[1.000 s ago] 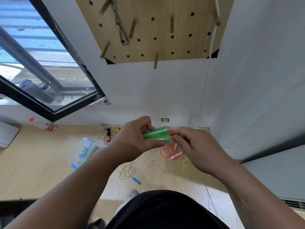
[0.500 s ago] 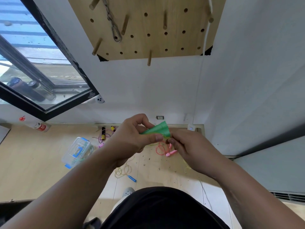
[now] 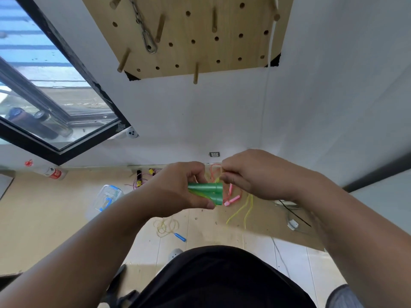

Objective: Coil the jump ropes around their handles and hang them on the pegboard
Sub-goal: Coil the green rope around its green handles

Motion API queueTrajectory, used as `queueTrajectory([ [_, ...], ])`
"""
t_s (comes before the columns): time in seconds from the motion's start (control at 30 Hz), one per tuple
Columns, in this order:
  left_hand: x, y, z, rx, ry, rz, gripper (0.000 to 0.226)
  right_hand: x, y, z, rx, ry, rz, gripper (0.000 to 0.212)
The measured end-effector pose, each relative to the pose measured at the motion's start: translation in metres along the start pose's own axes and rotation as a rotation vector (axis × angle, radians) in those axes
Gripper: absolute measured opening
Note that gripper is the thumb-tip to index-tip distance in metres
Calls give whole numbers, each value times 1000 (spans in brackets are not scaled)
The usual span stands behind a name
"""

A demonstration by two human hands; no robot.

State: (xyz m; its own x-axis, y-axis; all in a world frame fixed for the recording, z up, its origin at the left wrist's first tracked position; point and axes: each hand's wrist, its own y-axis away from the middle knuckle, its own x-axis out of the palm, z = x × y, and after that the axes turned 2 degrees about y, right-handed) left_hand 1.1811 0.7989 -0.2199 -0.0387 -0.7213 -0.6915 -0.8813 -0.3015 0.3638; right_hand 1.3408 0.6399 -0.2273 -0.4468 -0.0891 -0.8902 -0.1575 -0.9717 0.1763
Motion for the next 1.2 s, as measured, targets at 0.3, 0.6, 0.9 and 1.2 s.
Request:
queueTrajectory([
  [0.3,10,-5,10,-34,-2,-273,46,19,12,27,193,-276,-357,24],
  [0.6,3,5,1,104,188,-73,45,12,0,-24,416,-703,-407,10],
  [0.9,2,7,-11,87,525,-247,43,55,-14,-41,571,-1162,-183,12],
  [1.2,12,5,1,-16,-39,42,40,20,-26,-12,370,-702,-270,9],
])
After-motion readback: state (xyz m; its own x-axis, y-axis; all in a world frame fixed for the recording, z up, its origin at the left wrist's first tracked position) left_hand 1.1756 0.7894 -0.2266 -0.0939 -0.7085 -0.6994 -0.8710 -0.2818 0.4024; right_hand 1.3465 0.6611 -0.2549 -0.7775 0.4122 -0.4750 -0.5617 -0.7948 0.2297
